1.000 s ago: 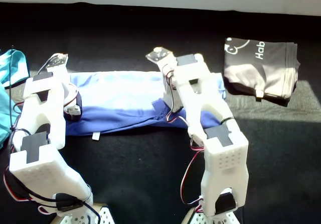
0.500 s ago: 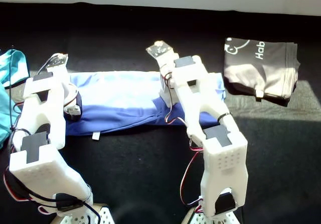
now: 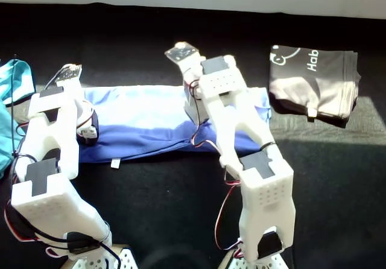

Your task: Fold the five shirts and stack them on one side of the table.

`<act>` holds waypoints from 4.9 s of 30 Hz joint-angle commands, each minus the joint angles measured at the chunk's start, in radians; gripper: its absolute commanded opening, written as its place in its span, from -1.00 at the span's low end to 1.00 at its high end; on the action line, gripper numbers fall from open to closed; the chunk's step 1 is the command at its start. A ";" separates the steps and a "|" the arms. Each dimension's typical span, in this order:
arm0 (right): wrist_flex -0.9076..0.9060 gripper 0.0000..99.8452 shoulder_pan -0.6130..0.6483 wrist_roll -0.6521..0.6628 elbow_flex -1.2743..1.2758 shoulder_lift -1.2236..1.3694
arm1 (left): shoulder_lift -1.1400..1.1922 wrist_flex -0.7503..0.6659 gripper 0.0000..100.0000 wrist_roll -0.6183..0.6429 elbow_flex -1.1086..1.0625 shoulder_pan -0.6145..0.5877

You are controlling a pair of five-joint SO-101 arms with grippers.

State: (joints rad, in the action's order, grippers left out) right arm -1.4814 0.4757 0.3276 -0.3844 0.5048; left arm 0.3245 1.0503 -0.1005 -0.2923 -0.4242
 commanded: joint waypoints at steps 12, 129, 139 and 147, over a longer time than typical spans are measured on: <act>0.156 -0.99 0.110 -0.009 0.136 -0.065 | -0.001 -0.031 -0.98 0.008 -0.002 -0.038; 0.734 -0.99 -1.017 0.098 1.937 -1.437 | 0.188 0.712 -0.98 0.109 0.872 0.329; 0.746 -0.99 -1.017 0.080 1.940 -1.437 | 0.186 0.710 -0.98 0.135 0.915 0.661; 0.746 -0.99 -1.017 0.080 1.942 -1.437 | 0.199 0.578 -0.98 0.130 1.032 0.871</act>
State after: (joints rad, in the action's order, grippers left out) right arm -0.7526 -0.5263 0.4181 1.5336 -0.9314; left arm 0.5623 1.7146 0.0253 0.6958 0.4012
